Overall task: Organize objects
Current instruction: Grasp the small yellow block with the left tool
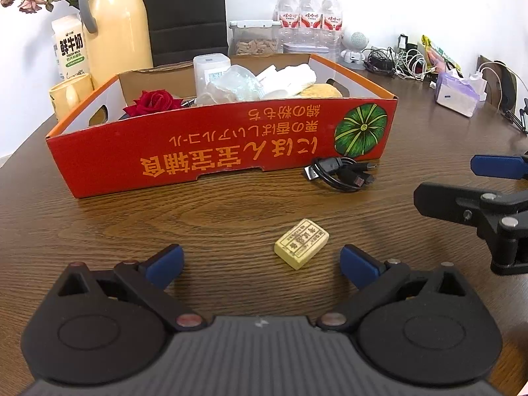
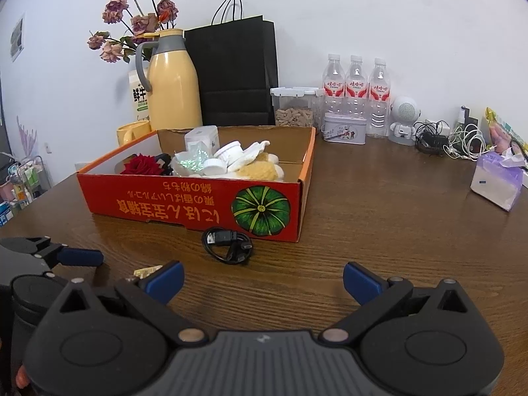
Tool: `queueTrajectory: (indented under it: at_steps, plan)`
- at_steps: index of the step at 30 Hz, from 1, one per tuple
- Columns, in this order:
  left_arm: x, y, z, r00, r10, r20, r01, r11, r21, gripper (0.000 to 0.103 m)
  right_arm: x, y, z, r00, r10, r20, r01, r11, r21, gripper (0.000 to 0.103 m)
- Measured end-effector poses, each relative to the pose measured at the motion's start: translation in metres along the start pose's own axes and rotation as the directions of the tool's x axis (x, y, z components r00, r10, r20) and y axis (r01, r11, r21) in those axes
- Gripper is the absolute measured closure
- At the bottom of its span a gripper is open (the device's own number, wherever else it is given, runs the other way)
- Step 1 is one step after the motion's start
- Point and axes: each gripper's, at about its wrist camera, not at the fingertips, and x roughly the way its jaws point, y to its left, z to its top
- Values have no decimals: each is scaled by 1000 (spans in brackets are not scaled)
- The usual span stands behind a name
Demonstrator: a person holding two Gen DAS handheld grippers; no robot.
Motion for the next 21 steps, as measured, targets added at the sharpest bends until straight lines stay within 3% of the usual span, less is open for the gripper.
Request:
queueTrajectory:
  at_steps: [11, 12, 14, 16, 17, 21]
  plan:
    - [1, 1, 1, 1000, -8, -3, 8, 1000, 5, 0, 4, 2, -5, 1000, 4, -22, -4, 1000, -2, 0]
    - [0, 1, 1, 1000, -14, 2, 14, 1000, 8, 5, 4, 2, -5, 1000, 4, -24, -4, 1000, -3, 0]
    - [-5, 0, 0, 999, -27, 23, 27, 999, 19, 25, 5, 3, -6, 1000, 3, -27, -3, 1000, -4, 0]
    - [-9, -1, 1, 998, -53, 41, 51, 998, 35, 69, 6, 3, -6, 999, 2, -33, -2, 1000, -6, 0]
    - [-11, -1, 1, 997, -63, 46, 62, 997, 39, 75, 6, 3, -6, 999, 1, -35, -2, 1000, -7, 0]
    - [-13, 4, 1, 995, -86, 46, 85, 996, 34, 76, 9, 5, -6, 999, 0, -42, 0, 1000, -10, 0]
